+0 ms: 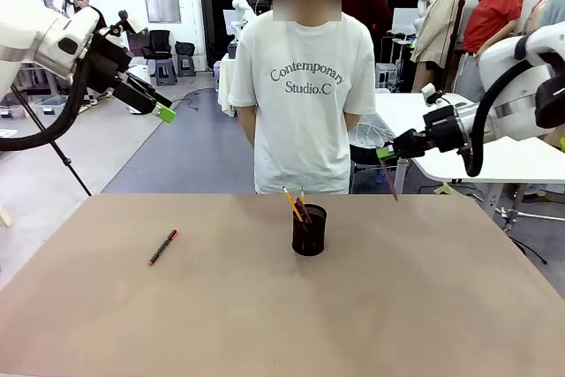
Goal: Place the pens into the pen holder.
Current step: Pick up a writing instrument from the table and place it into the Pen holder.
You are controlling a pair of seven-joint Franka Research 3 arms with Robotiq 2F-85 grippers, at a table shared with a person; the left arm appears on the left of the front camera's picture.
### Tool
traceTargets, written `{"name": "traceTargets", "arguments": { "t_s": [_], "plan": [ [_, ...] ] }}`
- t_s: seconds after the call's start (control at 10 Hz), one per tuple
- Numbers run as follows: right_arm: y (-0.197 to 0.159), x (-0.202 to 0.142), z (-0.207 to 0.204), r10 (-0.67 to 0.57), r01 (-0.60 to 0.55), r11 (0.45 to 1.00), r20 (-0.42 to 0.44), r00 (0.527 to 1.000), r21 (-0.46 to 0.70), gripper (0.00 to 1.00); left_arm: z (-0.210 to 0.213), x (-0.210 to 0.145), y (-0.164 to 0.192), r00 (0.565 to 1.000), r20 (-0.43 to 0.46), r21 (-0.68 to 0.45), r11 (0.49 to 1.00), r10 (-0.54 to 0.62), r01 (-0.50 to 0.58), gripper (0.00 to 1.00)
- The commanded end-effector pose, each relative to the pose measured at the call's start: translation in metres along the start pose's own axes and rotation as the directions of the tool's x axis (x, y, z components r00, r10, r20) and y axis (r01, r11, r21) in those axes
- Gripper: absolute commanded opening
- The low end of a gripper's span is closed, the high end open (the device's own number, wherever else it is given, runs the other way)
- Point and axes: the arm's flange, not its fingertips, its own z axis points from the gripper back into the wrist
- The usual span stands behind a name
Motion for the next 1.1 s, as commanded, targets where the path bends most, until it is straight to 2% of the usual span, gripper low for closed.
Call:
{"name": "traceTargets", "arguments": {
  "t_s": [0.0, 0.4, 0.5, 0.6, 0.8, 0.9, 1.0],
  "plan": [
    [0.005, 0.003, -0.008, -0.020, 0.020, 1.000, -0.005, 1.000, -0.009, 0.00, 0.001, -0.001, -0.002, 1.000, 0.000, 0.009, 1.000, -0.003, 0.003, 1.00],
    [0.001, 0.000, -0.004, -0.002, 0.002, 1.000, -0.011, 1.000, -0.002, 0.00, 0.001, -0.001, -0.002, 1.000, 0.000, 0.009, 1.000, -0.003, 0.003, 1.00],
    [0.005, 0.000, -0.010, 0.091, -0.105, 0.987, 0.109, 0.990, 0.125, 0.00, 0.001, -0.001, -0.002, 1.000, 0.000, 0.009, 1.000, -0.003, 0.003, 1.00],
    [0.013, 0.004, -0.013, 0.138, -0.194, 0.960, 0.264, 0.955, 0.201, 0.00, 0.001, -0.001, -0.002, 1.000, 0.000, 0.009, 1.000, -0.003, 0.003, 1.00],
    [0.028, 0.009, -0.018, 0.223, -0.361, 0.892, 0.429, 0.875, 0.273, 0.00, 0.001, -0.001, -0.002, 1.000, 0.000, 0.009, 1.000, -0.003, 0.003, 1.00],
    [0.036, 0.012, -0.023, 0.281, -0.452, 0.857, 0.510, 0.813, 0.248, 0.00, 0.001, -0.001, -0.002, 1.000, 0.000, 0.009, 1.000, -0.003, 0.003, 1.00],
    [0.046, 0.013, -0.026, 0.340, -0.519, 0.813, 0.506, 0.792, 0.266, 0.00, 0.001, -0.001, -0.002, 1.000, 0.000, 0.009, 1.000, -0.003, 0.003, 1.00]
  ]
}}
